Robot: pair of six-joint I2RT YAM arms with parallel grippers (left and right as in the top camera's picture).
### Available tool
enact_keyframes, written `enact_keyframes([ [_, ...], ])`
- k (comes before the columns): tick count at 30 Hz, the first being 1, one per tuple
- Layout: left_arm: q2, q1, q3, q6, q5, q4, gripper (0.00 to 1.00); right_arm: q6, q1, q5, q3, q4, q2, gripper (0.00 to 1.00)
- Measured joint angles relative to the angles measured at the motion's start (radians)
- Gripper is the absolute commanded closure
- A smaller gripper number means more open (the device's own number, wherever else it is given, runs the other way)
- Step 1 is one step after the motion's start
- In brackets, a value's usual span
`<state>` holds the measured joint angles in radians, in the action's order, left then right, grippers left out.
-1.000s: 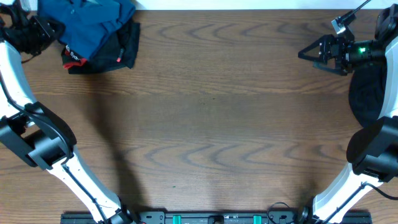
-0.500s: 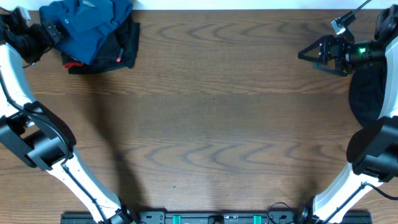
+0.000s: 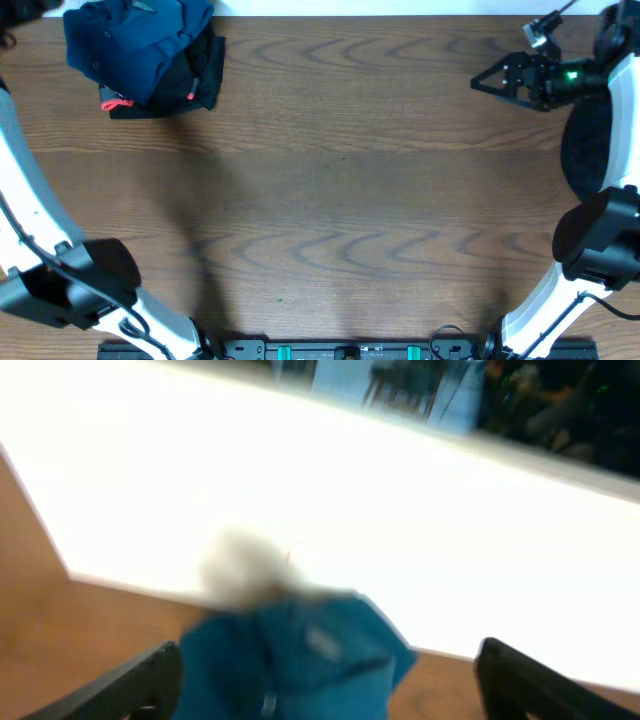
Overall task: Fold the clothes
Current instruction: 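Lift the folded shirt with the left gripper and carry it to the upper left, then lower the teal shirt onto the black pile and open the left gripper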
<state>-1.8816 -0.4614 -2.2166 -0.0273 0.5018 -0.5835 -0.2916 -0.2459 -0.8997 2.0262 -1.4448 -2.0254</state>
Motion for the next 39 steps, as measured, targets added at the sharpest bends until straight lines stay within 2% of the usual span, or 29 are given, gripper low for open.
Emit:
enact_keyframes([
  [4, -0.029, 0.071, -0.007, 0.002, -0.111, 0.056, 0.08, 0.0, 0.051, 0.012, 0.0, 0.021, 0.0, 0.01],
  [9, -0.194, 0.109, -0.005, 0.002, -0.245, 0.109, 0.07, 0.0, 0.101, 0.064, 0.0, 0.023, 0.0, 0.01],
  [16, -0.451, 0.122, 0.007, 0.002, -0.306, 0.196, 0.08, 0.0, 0.119, 0.101, 0.0, 0.021, 0.0, 0.01],
  [21, -0.56, 0.132, 0.005, 0.005, -0.335, 0.226, 0.08, 0.0, 0.119, 0.11, 0.0, 0.018, 0.0, 0.01],
  [32, -0.577, 0.148, -0.018, 0.01, -0.367, 0.246, 0.08, 0.018, 0.119, 0.112, 0.0, 0.014, 0.0, 0.01],
  [39, -0.493, 0.185, 0.01, 0.008, -0.356, 0.266, 0.08, 0.019, 0.119, 0.113, 0.0, 0.014, 0.0, 0.01],
])
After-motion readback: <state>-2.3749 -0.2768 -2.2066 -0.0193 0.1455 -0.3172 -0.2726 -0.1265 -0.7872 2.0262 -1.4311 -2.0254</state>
